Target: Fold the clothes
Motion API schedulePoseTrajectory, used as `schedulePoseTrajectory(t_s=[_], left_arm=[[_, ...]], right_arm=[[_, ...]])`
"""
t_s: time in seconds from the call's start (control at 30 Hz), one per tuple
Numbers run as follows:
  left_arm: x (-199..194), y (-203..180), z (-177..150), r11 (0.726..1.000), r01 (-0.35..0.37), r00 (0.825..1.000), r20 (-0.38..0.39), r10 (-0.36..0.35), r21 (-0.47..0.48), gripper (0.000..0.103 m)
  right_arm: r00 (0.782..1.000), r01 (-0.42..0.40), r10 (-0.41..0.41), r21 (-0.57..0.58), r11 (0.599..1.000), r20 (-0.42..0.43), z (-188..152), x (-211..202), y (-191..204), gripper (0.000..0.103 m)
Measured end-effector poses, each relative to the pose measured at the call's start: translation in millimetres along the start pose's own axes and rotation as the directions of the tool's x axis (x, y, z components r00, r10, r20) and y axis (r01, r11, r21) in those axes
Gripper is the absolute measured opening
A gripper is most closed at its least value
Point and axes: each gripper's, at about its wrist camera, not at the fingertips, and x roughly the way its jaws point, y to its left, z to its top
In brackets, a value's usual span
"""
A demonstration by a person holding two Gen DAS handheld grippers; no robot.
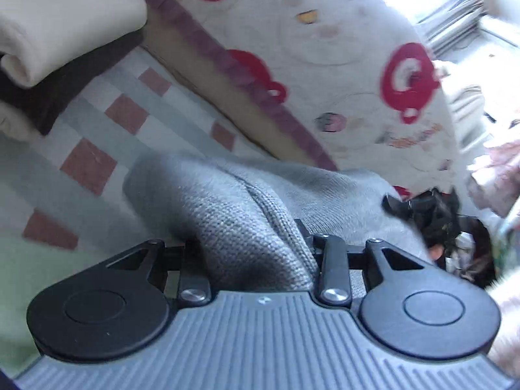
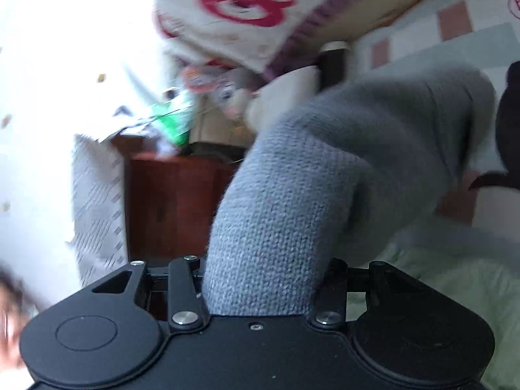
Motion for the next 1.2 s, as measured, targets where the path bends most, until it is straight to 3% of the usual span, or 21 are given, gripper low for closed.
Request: schedulePoseTrajectory(t_s=[0.13,0.23,0.37,0.53,0.63,0.73,0.87,1.07,1.2], left_arm=[[80,50,41,0.99,-0.142,0.99,0.024,0.142,-0.008,0.032],[133,85,58,0.963,-0.267,0.962,0.048,0.269,-0.033,0.031],[148,96,55,0.969,-0.241,0.965,0.093,0.246,-0.06,0.032],[149,94,50,0.964,-0.265,0.957,0.116,0.265,-0.014,0.035],[144,93,43,0.961,-0.275,0.954,0.117,0.275,-0.022,0.037],[134,88,38,0.954,-0.299,0.944,0.147,0.294,0.007,0.04],[129,94,30,0.961,-0.275,0.948,0.164,0.274,-0.016,0.042],[119,96,27,0.966,-0.251,0.953,0.161,0.259,-0.066,0.047],[88,94,18,0.97,-0.229,0.951,0.194,0.242,-0.085,0.052]], right_arm=[[0.99,0.129,-0.127,0.03,0.991,-0.065,114,46,-56,0.051],[0.956,0.271,-0.273,-0.037,0.962,-0.107,184,71,-89,0.054],[0.928,0.349,-0.358,-0.1,0.932,-0.105,215,77,-102,0.055],[0.893,0.394,-0.429,-0.225,0.891,-0.135,219,81,-91,0.06],[0.884,0.427,-0.456,-0.215,0.878,-0.106,213,67,-96,0.063],[0.882,0.469,-0.471,-0.181,0.865,0.032,198,35,-96,0.066],[0.883,0.461,-0.43,-0.17,0.871,0.189,155,-7,-93,0.07],[0.867,0.443,-0.401,-0.091,0.892,0.295,74,-32,-120,0.078],[0.878,0.389,-0.359,-0.035,0.921,0.316,53,-23,-134,0.082]])
